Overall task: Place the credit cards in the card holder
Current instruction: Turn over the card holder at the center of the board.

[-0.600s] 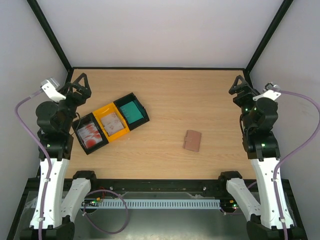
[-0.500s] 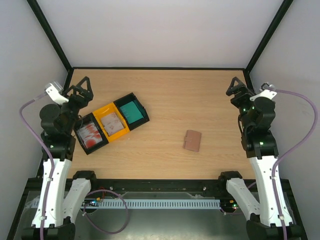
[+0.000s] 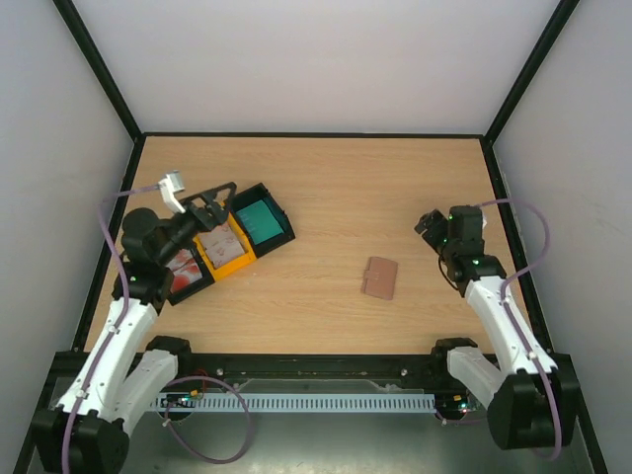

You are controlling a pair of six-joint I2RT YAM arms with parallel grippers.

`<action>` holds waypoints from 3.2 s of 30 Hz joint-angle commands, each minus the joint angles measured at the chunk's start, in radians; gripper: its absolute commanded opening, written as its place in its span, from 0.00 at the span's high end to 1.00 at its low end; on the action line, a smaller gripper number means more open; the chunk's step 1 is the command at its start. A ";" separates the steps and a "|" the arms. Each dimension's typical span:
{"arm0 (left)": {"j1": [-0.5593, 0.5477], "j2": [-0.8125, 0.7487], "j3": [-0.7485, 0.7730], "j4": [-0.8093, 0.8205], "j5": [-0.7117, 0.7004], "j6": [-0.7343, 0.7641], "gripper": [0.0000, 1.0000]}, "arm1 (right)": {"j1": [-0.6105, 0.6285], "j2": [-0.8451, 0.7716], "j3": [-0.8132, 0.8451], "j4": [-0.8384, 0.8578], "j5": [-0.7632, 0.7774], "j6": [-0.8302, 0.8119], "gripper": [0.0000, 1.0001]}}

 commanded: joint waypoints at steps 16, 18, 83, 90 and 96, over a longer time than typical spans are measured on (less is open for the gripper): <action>-0.394 0.163 -0.067 -0.056 -0.126 0.125 0.00 | 0.178 0.264 -0.228 0.087 -0.259 0.040 0.34; -0.412 0.187 -0.072 -0.049 -0.132 0.113 0.00 | 0.184 0.275 -0.240 0.097 -0.282 0.033 0.38; -0.660 1.136 0.213 -0.127 -0.180 0.123 0.85 | 0.388 0.560 -0.399 0.963 -0.671 0.263 0.56; -0.656 1.109 0.205 -0.112 -0.153 0.126 0.78 | 0.389 0.574 -0.382 0.982 -0.632 0.262 0.84; -0.653 0.986 0.210 -0.160 -0.199 0.139 0.46 | 0.390 0.459 -0.260 0.597 -0.487 0.098 0.96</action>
